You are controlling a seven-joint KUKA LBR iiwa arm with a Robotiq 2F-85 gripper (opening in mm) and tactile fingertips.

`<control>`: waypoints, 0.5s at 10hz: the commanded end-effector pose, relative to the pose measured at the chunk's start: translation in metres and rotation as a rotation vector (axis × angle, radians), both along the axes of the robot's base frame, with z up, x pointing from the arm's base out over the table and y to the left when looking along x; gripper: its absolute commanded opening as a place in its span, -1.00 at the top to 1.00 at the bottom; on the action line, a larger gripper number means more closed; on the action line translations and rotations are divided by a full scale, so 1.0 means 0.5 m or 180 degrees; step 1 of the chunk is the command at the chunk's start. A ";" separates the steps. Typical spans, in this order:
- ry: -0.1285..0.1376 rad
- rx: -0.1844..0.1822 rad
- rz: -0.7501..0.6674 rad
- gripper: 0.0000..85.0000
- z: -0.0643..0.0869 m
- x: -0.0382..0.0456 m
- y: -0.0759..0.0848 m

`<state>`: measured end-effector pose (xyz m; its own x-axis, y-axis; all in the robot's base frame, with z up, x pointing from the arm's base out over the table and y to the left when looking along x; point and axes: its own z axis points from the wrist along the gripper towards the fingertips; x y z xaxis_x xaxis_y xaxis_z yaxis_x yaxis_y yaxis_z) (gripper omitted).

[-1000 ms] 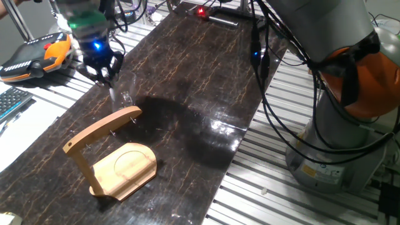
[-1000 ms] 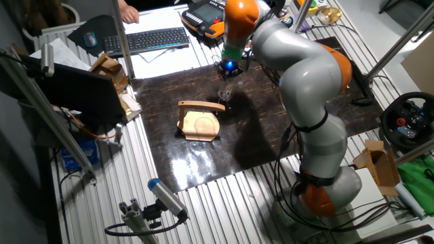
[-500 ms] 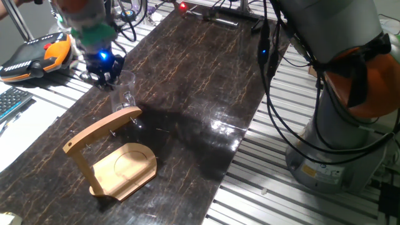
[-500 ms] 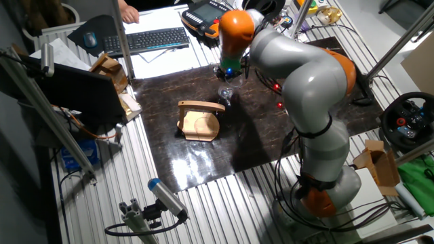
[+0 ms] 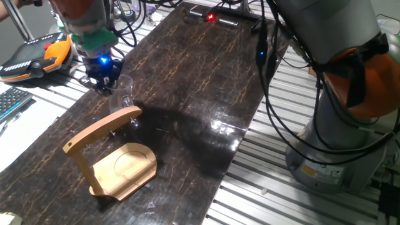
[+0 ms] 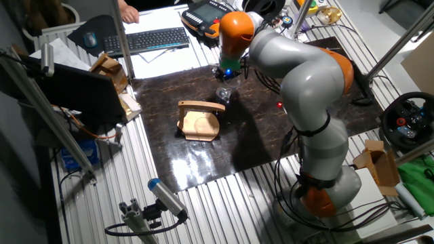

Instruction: Take the cup off the cup rack

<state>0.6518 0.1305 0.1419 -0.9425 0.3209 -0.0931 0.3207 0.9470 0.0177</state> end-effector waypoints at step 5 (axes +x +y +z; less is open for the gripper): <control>-0.0002 -0.0038 -0.0077 0.62 -0.002 0.008 0.017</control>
<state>0.6560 0.1393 0.1412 -0.9345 0.3425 -0.0970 0.3435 0.9391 0.0066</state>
